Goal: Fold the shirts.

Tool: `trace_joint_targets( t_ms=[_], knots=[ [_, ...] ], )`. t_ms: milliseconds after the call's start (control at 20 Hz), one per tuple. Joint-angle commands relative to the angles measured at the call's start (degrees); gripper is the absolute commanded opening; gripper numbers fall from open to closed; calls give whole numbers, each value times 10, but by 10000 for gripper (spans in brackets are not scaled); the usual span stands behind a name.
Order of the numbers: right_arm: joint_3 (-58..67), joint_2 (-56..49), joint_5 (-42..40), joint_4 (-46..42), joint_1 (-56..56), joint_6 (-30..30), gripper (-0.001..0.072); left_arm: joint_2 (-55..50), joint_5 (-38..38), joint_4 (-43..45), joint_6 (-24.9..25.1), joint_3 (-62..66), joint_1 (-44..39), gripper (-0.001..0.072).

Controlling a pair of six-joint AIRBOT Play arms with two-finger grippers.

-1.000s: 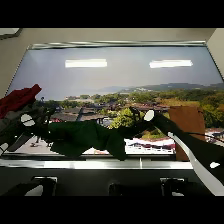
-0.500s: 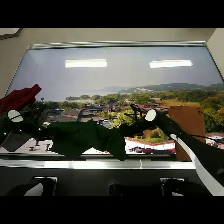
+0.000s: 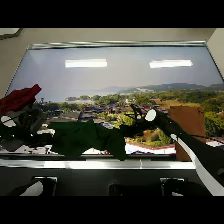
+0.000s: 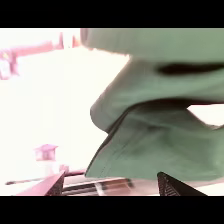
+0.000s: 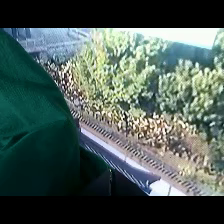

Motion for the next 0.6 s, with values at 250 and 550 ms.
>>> trace_joint_targets(
  t_ms=[250,550],
  knots=[
    [0,0,0,4,0,0,35,-42,30,-96,31,-47,7,636],
    [0,0,0,4,0,0,35,-69,34,-124,29,-47,-32,134]
  ],
)
